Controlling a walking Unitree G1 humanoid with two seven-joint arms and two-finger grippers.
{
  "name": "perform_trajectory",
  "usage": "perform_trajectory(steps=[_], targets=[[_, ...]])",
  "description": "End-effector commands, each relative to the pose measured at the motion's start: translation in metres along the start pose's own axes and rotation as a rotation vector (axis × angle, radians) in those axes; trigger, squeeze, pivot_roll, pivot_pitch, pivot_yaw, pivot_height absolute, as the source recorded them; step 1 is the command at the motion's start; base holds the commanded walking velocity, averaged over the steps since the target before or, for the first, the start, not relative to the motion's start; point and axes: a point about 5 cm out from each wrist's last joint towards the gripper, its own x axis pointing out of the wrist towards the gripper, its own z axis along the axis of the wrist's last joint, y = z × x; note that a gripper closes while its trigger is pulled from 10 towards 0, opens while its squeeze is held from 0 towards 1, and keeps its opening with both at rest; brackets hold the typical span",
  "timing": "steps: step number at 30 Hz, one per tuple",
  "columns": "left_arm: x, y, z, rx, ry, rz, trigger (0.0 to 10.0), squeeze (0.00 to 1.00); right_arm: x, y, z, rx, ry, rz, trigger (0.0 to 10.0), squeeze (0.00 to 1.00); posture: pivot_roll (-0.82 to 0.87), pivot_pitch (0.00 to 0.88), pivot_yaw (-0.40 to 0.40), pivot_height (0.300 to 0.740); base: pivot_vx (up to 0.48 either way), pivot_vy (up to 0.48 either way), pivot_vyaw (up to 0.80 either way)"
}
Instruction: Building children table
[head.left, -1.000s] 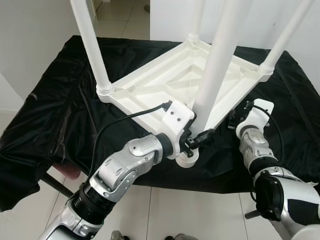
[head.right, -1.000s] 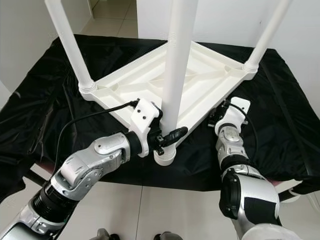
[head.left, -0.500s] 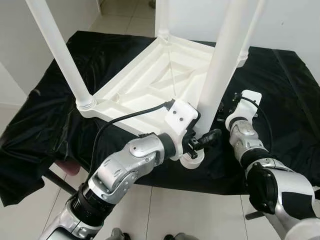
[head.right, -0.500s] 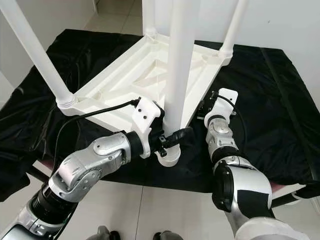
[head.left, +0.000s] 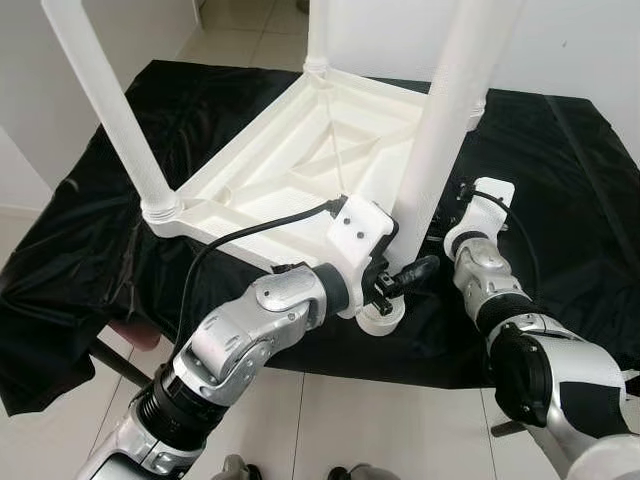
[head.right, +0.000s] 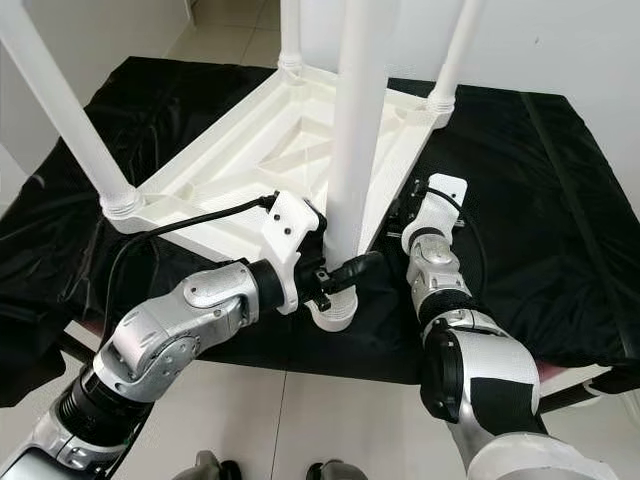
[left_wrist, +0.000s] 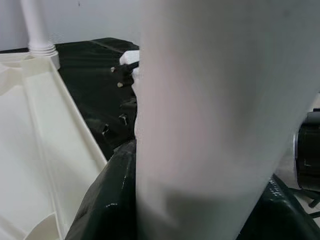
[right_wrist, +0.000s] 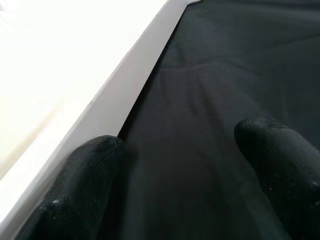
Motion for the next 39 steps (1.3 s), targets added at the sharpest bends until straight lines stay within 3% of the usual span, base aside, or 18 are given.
perform_trajectory(steps=[1, 6, 15, 19, 23, 24, 32, 35, 36, 37, 39], targets=[[0.008, -0.040, 0.012, -0.068, -0.080, -0.396, 10.0, 0.00, -0.007, 0.065, -0.008, -0.025, 0.034, 0.292, 10.0, 0.00, 0.08, 0.143, 0.002, 0.740, 0.000, 0.000, 0.00], [0.010, -0.044, 0.012, -0.075, -0.078, -0.433, 10.0, 0.00, -0.009, 0.078, -0.003, -0.019, -0.002, 0.373, 10.0, 0.00, 0.07, 0.146, 0.009, 0.740, 0.000, 0.000, 0.00], [0.024, -0.050, 0.013, -0.057, -0.085, -0.449, 10.0, 0.00, -0.009, 0.085, 0.000, -0.024, -0.010, 0.380, 10.0, 0.00, 0.06, 0.147, 0.012, 0.740, 0.000, 0.000, 0.00], [0.026, -0.051, 0.012, -0.052, -0.083, -0.445, 10.0, 0.00, -0.009, 0.080, -0.002, -0.033, -0.012, 0.355, 10.0, 0.00, 0.06, 0.145, 0.006, 0.740, 0.000, 0.000, 0.00], [0.028, -0.051, 0.011, -0.060, -0.082, -0.443, 10.0, 0.00, -0.007, 0.063, -0.007, -0.053, -0.014, 0.268, 10.0, 0.00, 0.06, 0.147, 0.004, 0.740, 0.000, 0.000, 0.00], [0.027, -0.050, 0.010, -0.064, -0.087, -0.437, 10.0, 1.00, -0.008, 0.057, -0.009, -0.064, -0.018, 0.242, 10.0, 0.00, 0.05, 0.150, 0.005, 0.740, 0.000, 0.000, 0.00], [0.025, -0.047, 0.009, -0.081, -0.087, -0.424, 10.0, 1.00, -0.009, 0.029, -0.016, -0.061, -0.031, 0.110, 10.0, 0.00, 0.05, 0.154, 0.012, 0.740, 0.000, 0.000, 0.00], [0.025, -0.043, 0.010, -0.047, -0.083, -0.386, 10.0, 1.00, -0.009, 0.020, -0.016, -0.046, -0.046, 0.065, 10.0, 0.00, 0.05, 0.154, 0.017, 0.740, 0.000, 0.000, 0.00], [0.025, -0.041, 0.010, -0.038, -0.082, -0.366, 10.0, 0.23, -0.010, 0.016, -0.016, -0.041, -0.055, 0.048, 10.0, 0.00, 0.05, 0.153, 0.017, 0.740, 0.000, 0.000, 0.00], [0.025, -0.039, 0.010, -0.029, -0.083, -0.352, 10.0, 0.00, -0.010, 0.013, -0.016, -0.037, -0.065, 0.035, 10.0, 0.00, 0.05, 0.153, 0.016, 0.740, 0.000, 0.000, 0.00], [0.024, -0.035, 0.011, -0.022, -0.087, -0.329, 10.0, 0.00, -0.010, 0.010, -0.014, -0.029, -0.080, 0.020, 10.0, 0.00, 0.05, 0.151, 0.013, 0.740, 0.000, 0.000, 0.00]])
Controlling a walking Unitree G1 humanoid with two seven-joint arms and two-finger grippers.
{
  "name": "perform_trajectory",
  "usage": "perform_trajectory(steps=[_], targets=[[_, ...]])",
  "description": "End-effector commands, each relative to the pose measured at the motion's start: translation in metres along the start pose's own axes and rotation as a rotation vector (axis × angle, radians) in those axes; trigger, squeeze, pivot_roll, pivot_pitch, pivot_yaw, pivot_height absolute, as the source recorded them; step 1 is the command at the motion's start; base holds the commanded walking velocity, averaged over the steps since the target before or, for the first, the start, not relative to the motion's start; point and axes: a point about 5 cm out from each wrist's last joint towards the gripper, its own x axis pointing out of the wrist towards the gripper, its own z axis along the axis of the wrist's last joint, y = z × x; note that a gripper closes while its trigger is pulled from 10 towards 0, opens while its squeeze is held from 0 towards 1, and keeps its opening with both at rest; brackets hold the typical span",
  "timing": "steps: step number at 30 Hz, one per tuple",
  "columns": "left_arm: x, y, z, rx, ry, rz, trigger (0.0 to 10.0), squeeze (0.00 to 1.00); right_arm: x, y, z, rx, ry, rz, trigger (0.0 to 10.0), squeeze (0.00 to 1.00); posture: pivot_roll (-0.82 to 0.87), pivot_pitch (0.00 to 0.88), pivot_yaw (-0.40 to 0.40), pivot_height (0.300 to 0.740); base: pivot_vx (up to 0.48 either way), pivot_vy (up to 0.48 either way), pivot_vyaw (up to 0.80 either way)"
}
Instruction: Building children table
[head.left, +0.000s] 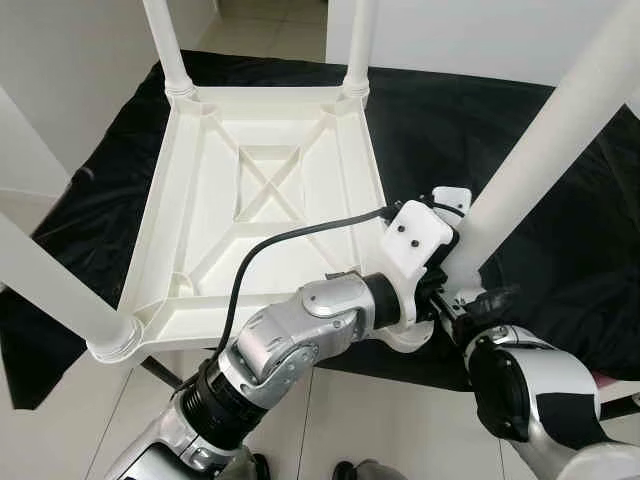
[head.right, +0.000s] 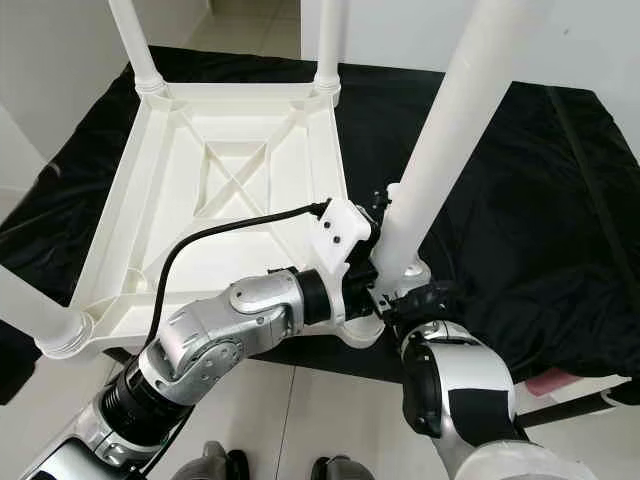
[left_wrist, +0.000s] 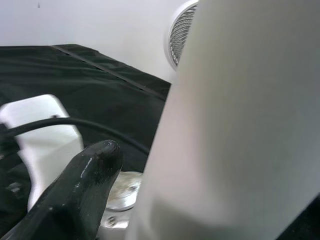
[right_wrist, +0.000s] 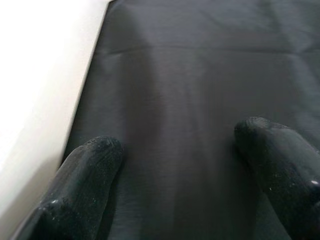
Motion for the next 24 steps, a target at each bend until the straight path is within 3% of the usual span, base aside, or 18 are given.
perform_trajectory(steps=[1, 9, 13, 24], targets=[[-0.002, -0.009, 0.004, 0.036, -0.009, -0.195, 10.0, 0.00, -0.002, -0.005, -0.003, 0.012, -0.006, -0.030, 10.0, 0.00, 0.05, 0.151, 0.013, 0.740, 0.000, 0.000, 0.00], [-0.019, 0.010, 0.013, 0.070, -0.036, -0.073, 10.0, 0.00, -0.004, -0.019, 0.011, 0.050, -0.137, -0.070, 10.0, 0.00, 0.07, 0.147, -0.003, 0.740, 0.000, 0.000, 0.00], [-0.032, 0.016, 0.020, 0.100, -0.051, -0.019, 10.0, 0.00, -0.007, -0.022, 0.015, 0.070, -0.200, -0.027, 10.0, 0.00, 0.08, 0.155, -0.014, 0.740, 0.000, 0.000, 0.00], [-0.060, 0.013, 0.023, 0.105, -0.033, -0.028, 10.0, 0.00, -0.017, -0.027, 0.006, 0.040, -0.217, -0.004, 10.0, 0.00, 0.08, 0.173, -0.016, 0.740, 0.000, 0.000, 0.00]])
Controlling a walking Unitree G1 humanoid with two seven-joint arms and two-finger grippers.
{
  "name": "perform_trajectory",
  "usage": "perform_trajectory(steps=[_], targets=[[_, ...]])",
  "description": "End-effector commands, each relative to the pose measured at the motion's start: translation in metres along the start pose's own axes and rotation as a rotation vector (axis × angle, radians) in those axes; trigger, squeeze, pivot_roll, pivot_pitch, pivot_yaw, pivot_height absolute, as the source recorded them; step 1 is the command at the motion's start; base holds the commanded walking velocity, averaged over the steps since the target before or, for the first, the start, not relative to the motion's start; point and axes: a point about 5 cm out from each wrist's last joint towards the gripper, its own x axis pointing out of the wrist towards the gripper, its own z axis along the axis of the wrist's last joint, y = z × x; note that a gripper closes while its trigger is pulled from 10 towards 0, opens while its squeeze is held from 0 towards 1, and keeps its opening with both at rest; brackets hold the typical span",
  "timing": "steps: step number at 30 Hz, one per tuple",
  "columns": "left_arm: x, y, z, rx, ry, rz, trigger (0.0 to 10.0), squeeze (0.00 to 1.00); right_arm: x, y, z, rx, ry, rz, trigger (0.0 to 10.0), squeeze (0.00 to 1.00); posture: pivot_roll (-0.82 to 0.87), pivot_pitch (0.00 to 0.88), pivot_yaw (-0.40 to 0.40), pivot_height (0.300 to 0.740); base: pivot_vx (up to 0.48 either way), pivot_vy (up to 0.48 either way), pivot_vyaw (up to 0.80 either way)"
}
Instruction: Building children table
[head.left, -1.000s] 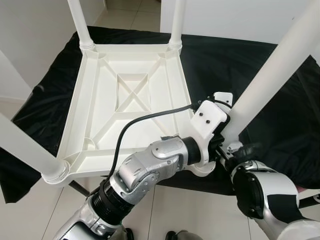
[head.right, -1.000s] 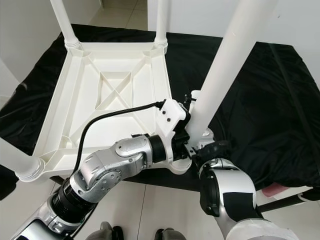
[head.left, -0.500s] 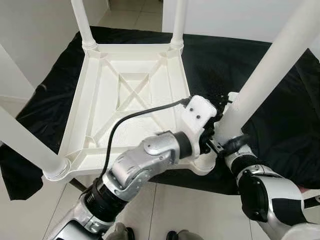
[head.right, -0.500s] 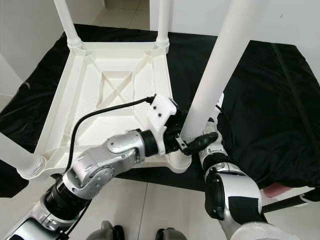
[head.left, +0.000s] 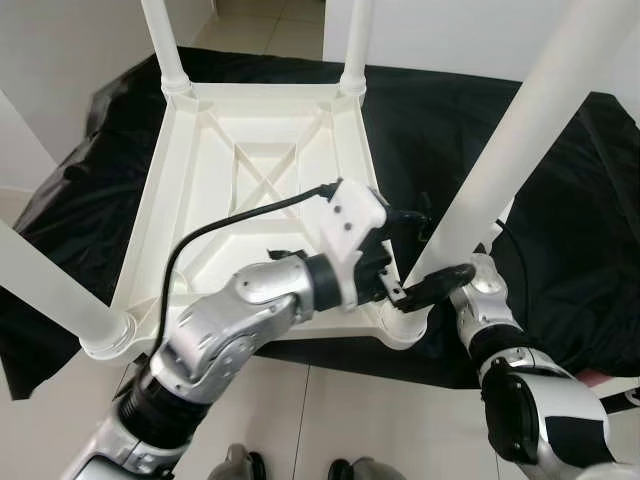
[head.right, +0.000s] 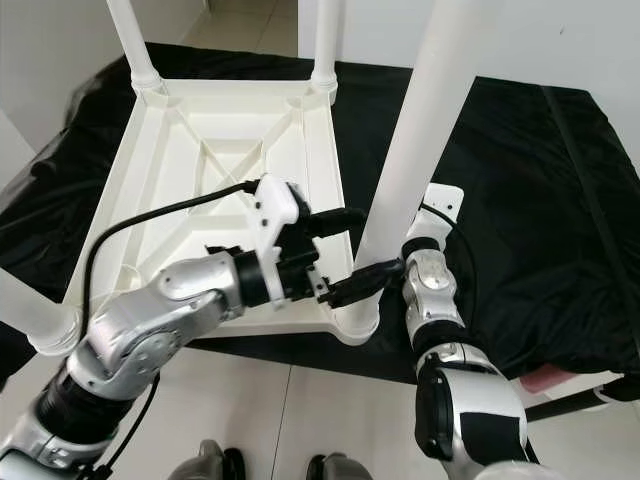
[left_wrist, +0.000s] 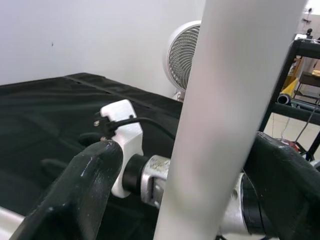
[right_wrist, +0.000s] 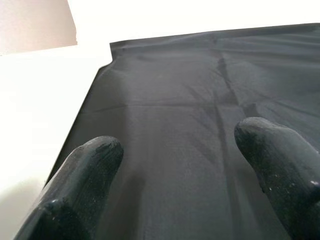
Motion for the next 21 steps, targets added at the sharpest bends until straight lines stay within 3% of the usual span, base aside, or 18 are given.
perform_trajectory(steps=[1, 6, 8, 10, 13, 16, 18, 20, 21], targets=[[-0.009, -0.003, 0.000, -0.009, 0.019, -0.028, 10.0, 0.00, -0.004, -0.004, -0.002, -0.006, -0.011, 0.006, 10.0, 0.00, 0.08, 0.174, -0.015, 0.740, 0.000, 0.000, 0.00], [-0.026, 0.001, -0.005, -0.009, 0.071, -0.002, 10.0, 0.00, -0.011, -0.009, 0.003, -0.002, -0.062, 0.029, 10.0, 0.00, 0.08, 0.169, -0.019, 0.740, 0.000, 0.000, 0.00], [-0.026, 0.001, -0.005, -0.009, 0.071, -0.002, 10.0, 0.00, -0.011, -0.009, 0.003, -0.002, -0.062, 0.029, 10.0, 0.00, 0.08, 0.169, -0.019, 0.740, 0.000, 0.000, 0.00], [-0.038, 0.005, -0.012, -0.009, 0.106, 0.049, 10.0, 0.00, -0.017, -0.015, 0.005, -0.001, -0.090, 0.031, 10.0, 0.00, 0.09, 0.163, -0.025, 0.740, 0.000, 0.000, 0.00], [-0.042, 0.008, -0.015, -0.008, 0.117, 0.082, 10.0, 0.00, -0.022, -0.016, 0.005, 0.014, -0.102, 0.037, 10.0, 0.00, 0.09, 0.163, -0.027, 0.740, 0.000, 0.000, 0.00], [-0.050, 0.015, -0.023, -0.012, 0.133, 0.171, 10.0, 0.00, -0.036, -0.014, 0.008, 0.056, -0.129, 0.101, 10.0, 0.00, 0.09, 0.159, -0.032, 0.740, 0.000, 0.000, 0.00], [-0.050, 0.015, -0.023, -0.012, 0.133, 0.171, 10.0, 0.00, -0.036, -0.014, 0.008, 0.056, -0.129, 0.101, 10.0, 0.00, 0.09, 0.159, -0.032, 0.740, 0.000, 0.000, 0.00], [-0.057, 0.023, -0.031, -0.016, 0.153, 0.264, 10.0, 0.00, -0.054, -0.013, 0.012, 0.092, -0.146, 0.179, 10.0, 0.00, 0.09, 0.158, -0.031, 0.740, 0.000, 0.000, 0.00], [-0.057, 0.023, -0.031, -0.016, 0.153, 0.264, 10.0, 0.00, -0.054, -0.013, 0.012, 0.092, -0.146, 0.179, 10.0, 0.00, 0.09, 0.158, -0.031, 0.740, 0.000, 0.000, 0.00]])
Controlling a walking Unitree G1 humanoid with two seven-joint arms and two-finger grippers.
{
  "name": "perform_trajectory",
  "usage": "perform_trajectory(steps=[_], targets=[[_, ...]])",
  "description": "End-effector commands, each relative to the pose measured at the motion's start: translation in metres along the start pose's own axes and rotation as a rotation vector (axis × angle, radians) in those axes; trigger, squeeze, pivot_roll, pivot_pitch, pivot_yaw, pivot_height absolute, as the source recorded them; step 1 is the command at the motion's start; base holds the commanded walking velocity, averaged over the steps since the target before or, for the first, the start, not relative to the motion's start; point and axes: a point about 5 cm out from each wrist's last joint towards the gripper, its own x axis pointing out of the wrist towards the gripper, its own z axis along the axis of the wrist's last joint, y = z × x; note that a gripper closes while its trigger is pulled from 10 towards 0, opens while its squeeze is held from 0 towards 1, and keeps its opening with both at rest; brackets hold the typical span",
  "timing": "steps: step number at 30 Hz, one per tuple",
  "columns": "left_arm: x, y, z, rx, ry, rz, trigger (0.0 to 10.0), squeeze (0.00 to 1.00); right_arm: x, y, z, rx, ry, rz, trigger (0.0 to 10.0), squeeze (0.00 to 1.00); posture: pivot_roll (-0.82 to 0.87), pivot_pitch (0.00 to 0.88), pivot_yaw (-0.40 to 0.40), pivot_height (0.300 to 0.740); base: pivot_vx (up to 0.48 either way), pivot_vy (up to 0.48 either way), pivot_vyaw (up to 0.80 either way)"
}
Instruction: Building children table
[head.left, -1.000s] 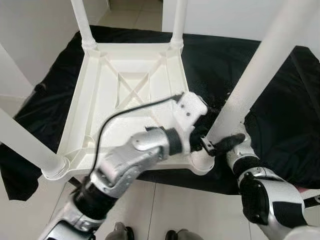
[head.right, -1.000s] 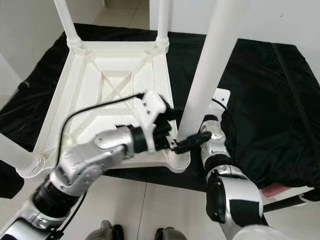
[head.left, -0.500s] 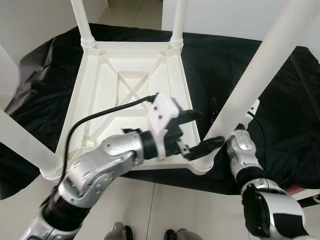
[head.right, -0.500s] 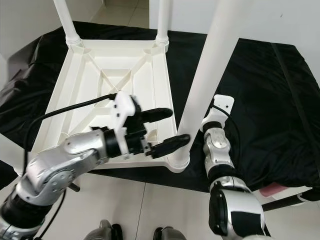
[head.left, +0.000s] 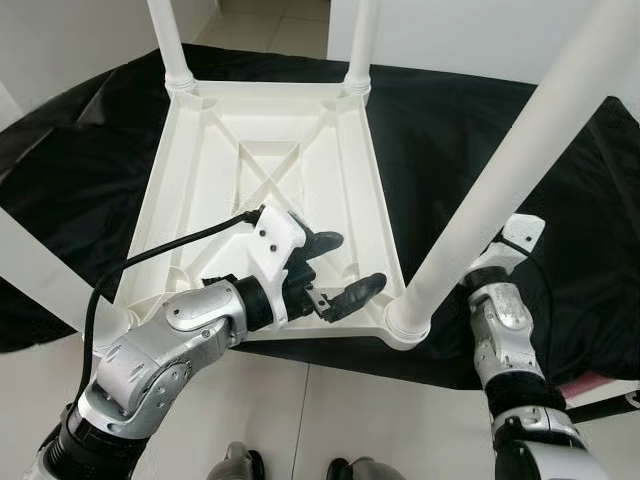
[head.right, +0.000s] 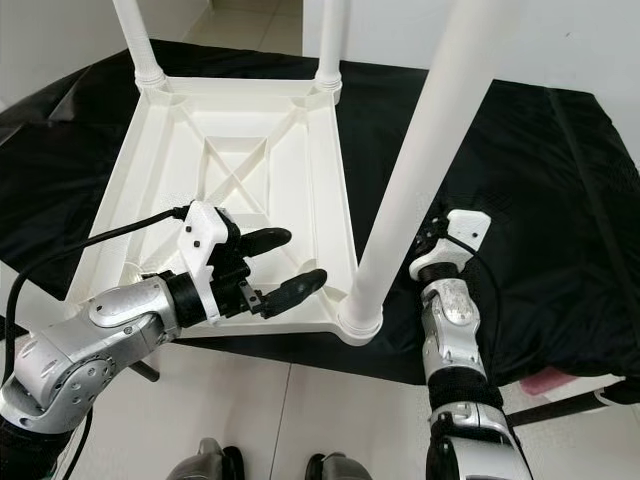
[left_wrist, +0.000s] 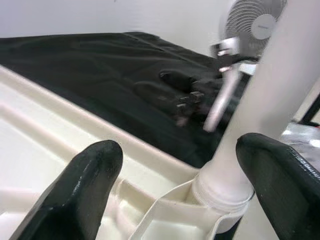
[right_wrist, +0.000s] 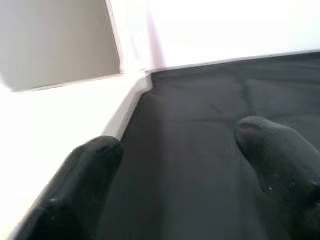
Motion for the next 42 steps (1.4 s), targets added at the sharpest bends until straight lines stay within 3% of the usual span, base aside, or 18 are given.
perform_trajectory(steps=[1, 5, 6, 9, 15, 18, 20, 28, 29, 33, 42], targets=[[-0.005, 0.010, -0.008, -0.001, 0.035, 0.083, 10.0, 0.00, -0.011, 0.002, 0.004, 0.030, 0.003, 0.054, 10.0, 0.00, 0.08, 0.158, -0.026, 0.740, 0.000, 0.000, 0.00], [-0.008, 0.013, -0.012, -0.001, 0.053, 0.108, 10.0, 0.00, -0.020, 0.002, 0.009, 0.037, 0.004, 0.091, 10.0, 0.00, 0.07, 0.159, -0.018, 0.740, 0.000, 0.000, 0.00], [-0.011, 0.015, -0.016, 0.002, 0.079, 0.115, 10.0, 0.00, -0.029, 0.000, 0.013, 0.049, 0.012, 0.134, 10.0, 0.00, 0.06, 0.161, -0.008, 0.740, 0.000, 0.000, 0.00], [-0.011, 0.015, -0.016, 0.002, 0.079, 0.115, 10.0, 0.00, -0.029, 0.000, 0.013, 0.049, 0.012, 0.134, 10.0, 0.00, 0.06, 0.161, -0.008, 0.740, 0.000, 0.000, 0.00], [-0.020, 0.018, -0.026, 0.018, 0.156, 0.067, 10.0, 0.00, -0.067, -0.009, 0.035, 0.073, 0.084, 0.346, 10.0, 0.00, 0.03, 0.162, 0.009, 0.740, 0.000, 0.000, 0.00], [-0.021, 0.018, -0.028, 0.023, 0.169, 0.047, 10.0, 0.00, -0.072, -0.011, 0.039, 0.077, 0.097, 0.376, 10.0, 0.00, 0.03, 0.162, 0.009, 0.740, 0.000, 0.000, 0.00], [-0.025, 0.020, -0.035, 0.046, 0.212, 0.004, 10.0, 0.00, -0.087, -0.014, 0.049, 0.074, 0.158, 0.486, 10.0, 0.00, 0.02, 0.160, 0.011, 0.740, 0.000, 0.000, 0.00], [-0.025, 0.023, -0.039, 0.064, 0.229, -0.008, 10.0, 0.00, -0.096, -0.017, 0.056, 0.083, 0.207, 0.537, 10.0, 0.00, 0.00, 0.155, 0.010, 0.740, 0.000, 0.000, 0.00], [-0.025, 0.026, -0.043, 0.072, 0.247, -0.014, 10.0, 0.00, -0.106, -0.017, 0.064, 0.101, 0.251, 0.608, 10.0, 0.00, 0.00, 0.153, 0.012, 0.740, 0.000, 0.000, 0.00], [-0.026, 0.029, -0.045, 0.077, 0.262, -0.025, 10.0, 0.00, -0.115, -0.014, 0.070, 0.137, 0.308, 0.695, 10.0, 0.00, 0.00, 0.151, 0.018, 0.740, 0.000, 0.000, 0.00], [-0.025, 0.034, -0.047, 0.094, 0.274, -0.035, 10.0, 0.00, -0.111, -0.006, 0.077, 0.123, 0.317, 0.775, 10.0, 0.00, 0.00, 0.150, 0.025, 0.740, 0.000, 0.000, 0.00]])
